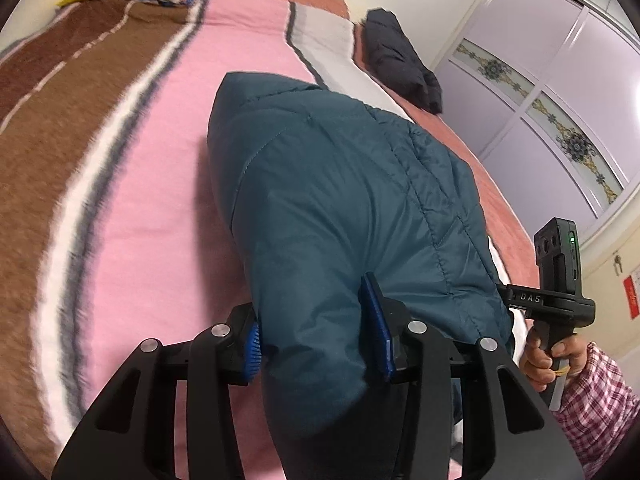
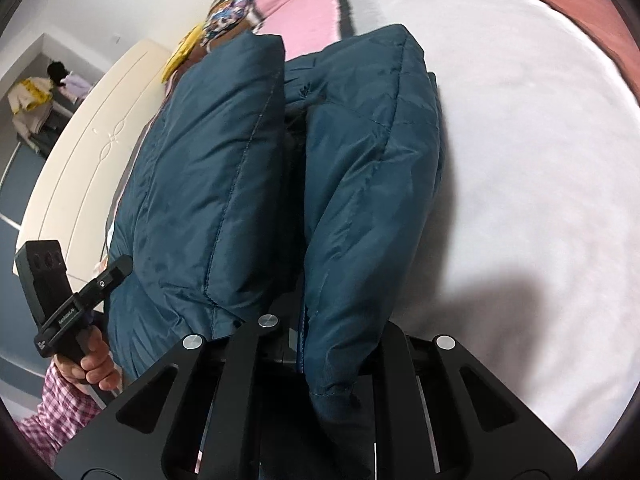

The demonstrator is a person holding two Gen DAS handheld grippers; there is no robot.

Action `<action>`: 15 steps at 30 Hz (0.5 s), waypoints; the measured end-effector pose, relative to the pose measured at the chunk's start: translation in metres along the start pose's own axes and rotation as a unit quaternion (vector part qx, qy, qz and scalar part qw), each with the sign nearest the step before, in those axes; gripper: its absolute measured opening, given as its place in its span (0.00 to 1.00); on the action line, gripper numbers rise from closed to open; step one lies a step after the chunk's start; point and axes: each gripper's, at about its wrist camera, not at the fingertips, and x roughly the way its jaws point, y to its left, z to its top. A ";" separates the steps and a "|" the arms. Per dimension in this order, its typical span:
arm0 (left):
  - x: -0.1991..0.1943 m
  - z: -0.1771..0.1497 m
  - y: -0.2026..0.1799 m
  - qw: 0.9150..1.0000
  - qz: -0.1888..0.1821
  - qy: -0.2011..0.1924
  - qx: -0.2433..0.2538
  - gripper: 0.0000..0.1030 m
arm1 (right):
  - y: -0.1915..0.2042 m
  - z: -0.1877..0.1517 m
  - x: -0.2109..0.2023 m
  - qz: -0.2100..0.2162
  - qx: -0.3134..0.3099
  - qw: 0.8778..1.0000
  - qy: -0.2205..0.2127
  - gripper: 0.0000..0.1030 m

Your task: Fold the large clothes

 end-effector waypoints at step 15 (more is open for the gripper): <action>-0.014 -0.001 0.079 0.998 0.005 -0.016 -0.062 0.43 | 0.045 0.012 0.054 -0.025 -0.011 0.999 0.024 0.11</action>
